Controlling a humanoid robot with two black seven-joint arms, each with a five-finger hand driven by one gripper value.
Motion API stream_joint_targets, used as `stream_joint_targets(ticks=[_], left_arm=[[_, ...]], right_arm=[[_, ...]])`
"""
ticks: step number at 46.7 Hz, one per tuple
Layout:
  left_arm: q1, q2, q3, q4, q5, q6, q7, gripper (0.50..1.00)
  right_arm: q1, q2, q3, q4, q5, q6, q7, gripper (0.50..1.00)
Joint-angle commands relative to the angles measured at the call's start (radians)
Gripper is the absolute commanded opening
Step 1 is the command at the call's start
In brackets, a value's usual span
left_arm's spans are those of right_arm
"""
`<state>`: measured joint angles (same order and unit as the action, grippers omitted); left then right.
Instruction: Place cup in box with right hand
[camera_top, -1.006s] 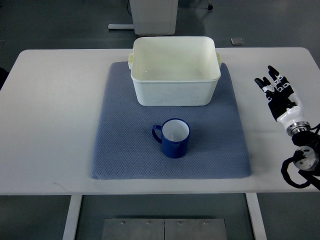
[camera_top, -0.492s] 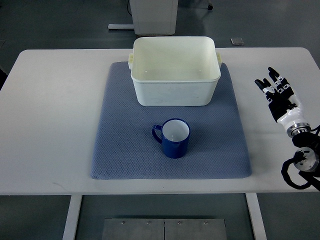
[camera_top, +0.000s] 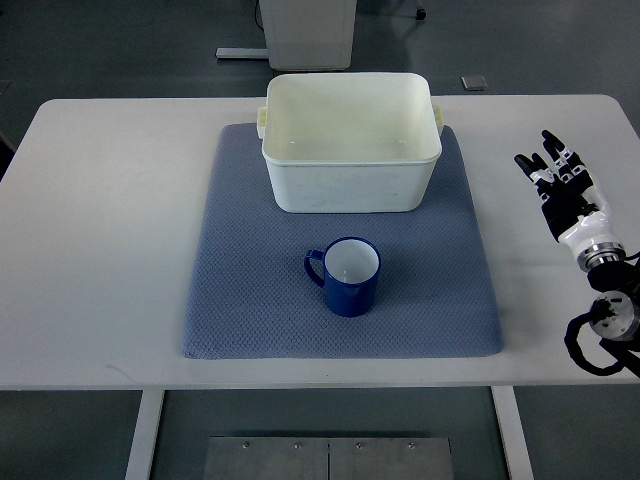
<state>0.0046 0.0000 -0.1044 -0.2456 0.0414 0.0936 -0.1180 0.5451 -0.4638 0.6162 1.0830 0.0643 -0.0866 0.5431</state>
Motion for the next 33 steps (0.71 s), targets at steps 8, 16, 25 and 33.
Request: stream_joint_targets(ticks=[8,16,25,33], left_arm=[[0.0,0.0,0.0,0.0,0.0,0.0,0.0,1.0],[0.0,0.0,0.0,0.0,0.0,0.0,0.0,1.0],[0.0,0.0,0.0,0.0,0.0,0.0,0.0,1.0],[0.0,0.0,0.0,0.0,0.0,0.0,0.0,1.0]], right_arm=[[-0.002,-0.002,0.017,0.006,-0.001,0.015,0.006,1.0],[-0.004,-0.004,0.027,0.012,-0.001,0.019,0.038,1.0],[-0.025,-0.006,0.039,0.038,-0.001,0.044,0.068,1.0],[-0.025,-0.006,0.03,0.04,-0.003,0.073,0.068,0.985]])
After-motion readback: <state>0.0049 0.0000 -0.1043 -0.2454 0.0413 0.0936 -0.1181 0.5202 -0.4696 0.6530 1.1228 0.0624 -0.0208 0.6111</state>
